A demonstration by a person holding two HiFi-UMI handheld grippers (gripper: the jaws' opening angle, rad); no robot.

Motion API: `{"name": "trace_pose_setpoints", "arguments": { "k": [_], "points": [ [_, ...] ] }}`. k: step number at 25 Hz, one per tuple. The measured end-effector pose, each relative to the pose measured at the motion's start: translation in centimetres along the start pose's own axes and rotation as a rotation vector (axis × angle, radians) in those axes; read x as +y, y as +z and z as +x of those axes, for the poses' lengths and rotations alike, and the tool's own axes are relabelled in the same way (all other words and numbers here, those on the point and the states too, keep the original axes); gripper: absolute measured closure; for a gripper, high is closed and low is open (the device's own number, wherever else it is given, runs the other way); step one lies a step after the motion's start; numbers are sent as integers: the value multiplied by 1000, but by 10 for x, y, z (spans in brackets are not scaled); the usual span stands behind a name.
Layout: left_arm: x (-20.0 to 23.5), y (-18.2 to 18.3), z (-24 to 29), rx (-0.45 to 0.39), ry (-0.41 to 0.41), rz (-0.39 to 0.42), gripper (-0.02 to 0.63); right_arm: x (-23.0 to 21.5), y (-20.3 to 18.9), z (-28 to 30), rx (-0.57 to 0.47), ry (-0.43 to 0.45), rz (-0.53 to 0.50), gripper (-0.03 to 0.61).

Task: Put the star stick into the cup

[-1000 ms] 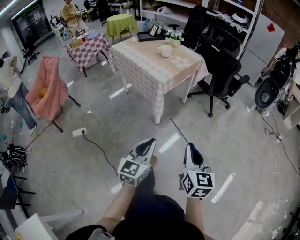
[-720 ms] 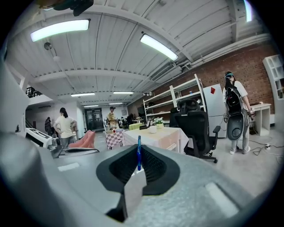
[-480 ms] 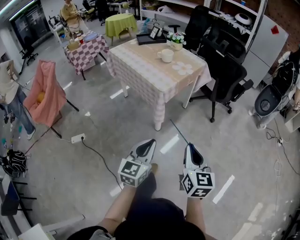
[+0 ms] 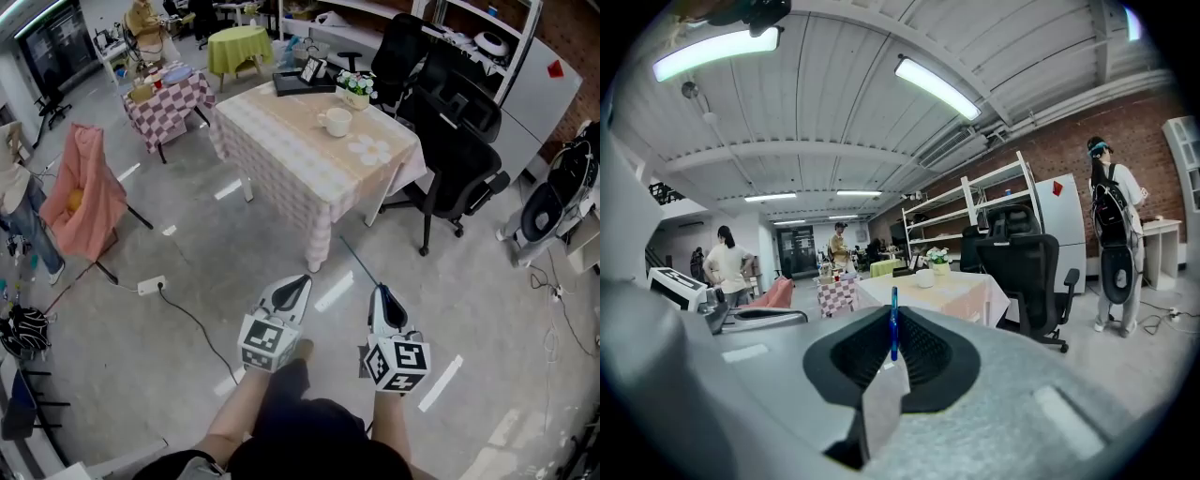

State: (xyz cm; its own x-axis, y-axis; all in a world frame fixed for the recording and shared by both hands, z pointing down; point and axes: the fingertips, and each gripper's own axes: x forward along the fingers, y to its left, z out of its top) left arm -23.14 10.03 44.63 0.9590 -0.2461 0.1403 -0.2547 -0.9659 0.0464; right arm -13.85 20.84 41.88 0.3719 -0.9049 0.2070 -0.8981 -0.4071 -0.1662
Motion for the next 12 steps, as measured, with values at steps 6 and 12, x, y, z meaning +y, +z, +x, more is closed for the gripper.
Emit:
{"name": "trace_pose_setpoints", "arguments": {
  "k": [6, 12],
  "points": [
    [30, 24, 23, -29, 14, 18, 603, -2, 17, 40, -7, -5, -15, 558],
    [60, 37, 47, -45, 31, 32, 603, -9, 31, 77, -15, -15, -21, 558]
  ]
}}
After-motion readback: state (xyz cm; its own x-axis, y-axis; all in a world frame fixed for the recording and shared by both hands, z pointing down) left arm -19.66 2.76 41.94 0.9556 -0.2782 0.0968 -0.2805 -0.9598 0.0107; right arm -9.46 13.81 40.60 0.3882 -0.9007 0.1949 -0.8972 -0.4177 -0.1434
